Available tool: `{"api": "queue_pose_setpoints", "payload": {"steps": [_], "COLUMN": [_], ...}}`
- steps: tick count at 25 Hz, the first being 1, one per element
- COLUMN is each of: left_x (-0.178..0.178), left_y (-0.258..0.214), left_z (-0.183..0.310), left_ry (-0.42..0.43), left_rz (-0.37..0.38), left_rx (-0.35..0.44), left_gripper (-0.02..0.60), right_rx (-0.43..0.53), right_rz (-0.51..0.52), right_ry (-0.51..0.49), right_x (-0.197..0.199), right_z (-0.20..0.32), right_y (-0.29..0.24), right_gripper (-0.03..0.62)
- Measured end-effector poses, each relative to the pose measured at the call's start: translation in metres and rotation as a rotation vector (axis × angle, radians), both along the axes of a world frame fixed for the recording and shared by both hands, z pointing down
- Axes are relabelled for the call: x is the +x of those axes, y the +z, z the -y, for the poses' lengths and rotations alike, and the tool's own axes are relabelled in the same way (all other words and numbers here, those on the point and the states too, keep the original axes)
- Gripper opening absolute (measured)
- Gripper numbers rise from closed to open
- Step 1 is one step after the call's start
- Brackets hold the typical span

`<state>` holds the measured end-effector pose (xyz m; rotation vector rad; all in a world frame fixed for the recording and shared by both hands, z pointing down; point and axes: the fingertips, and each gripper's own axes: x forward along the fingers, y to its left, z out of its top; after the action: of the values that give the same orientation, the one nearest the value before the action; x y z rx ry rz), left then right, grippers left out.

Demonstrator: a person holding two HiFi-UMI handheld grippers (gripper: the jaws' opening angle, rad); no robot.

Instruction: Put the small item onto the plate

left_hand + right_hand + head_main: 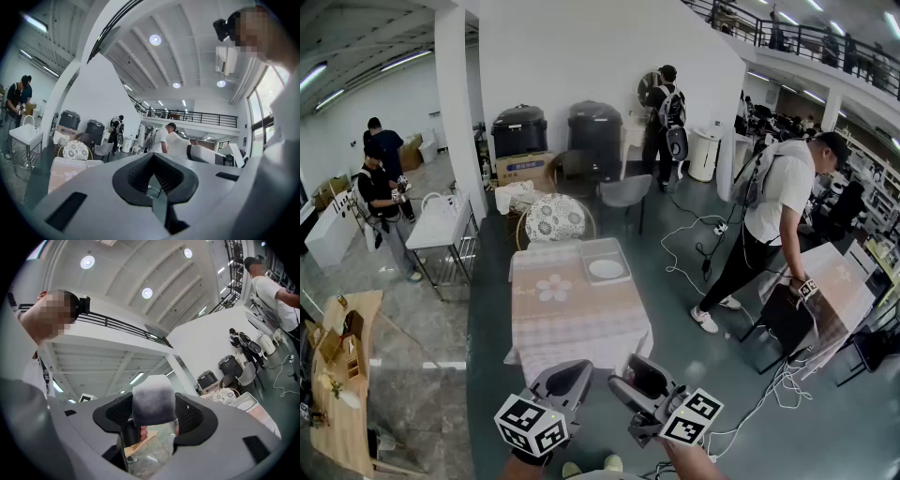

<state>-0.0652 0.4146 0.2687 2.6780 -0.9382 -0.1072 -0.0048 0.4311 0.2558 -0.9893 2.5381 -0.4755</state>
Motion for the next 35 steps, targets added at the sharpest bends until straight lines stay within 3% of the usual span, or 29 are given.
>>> {"api": "queue_pose_setpoints", "payload": {"steps": [12, 26, 35], "left_x": [0.003, 0.005, 0.034], "left_y": [-0.001, 0.003, 0.003], "left_z": [0.003, 0.011, 0.019], "left_ry": [-0.002, -0.035, -0.060], "left_rz": [-0.002, -0.011, -0.011], "left_rx": [-0.007, -0.006, 0.000], "left_gripper": [0.006, 0.006, 0.006], "right_rx": [0.009, -0.002, -0.001], "right_rz": [-0.008, 0.053, 0.058], "right_ry": [-0.020, -0.033, -0.041], "right_x": [0.000, 0.014, 0.045], "right_z": [0.001, 0.008, 0.014], "right_y": [-0.007, -0.005, 0.000], "right_gripper": [0.291, 0.291, 0.291]}}
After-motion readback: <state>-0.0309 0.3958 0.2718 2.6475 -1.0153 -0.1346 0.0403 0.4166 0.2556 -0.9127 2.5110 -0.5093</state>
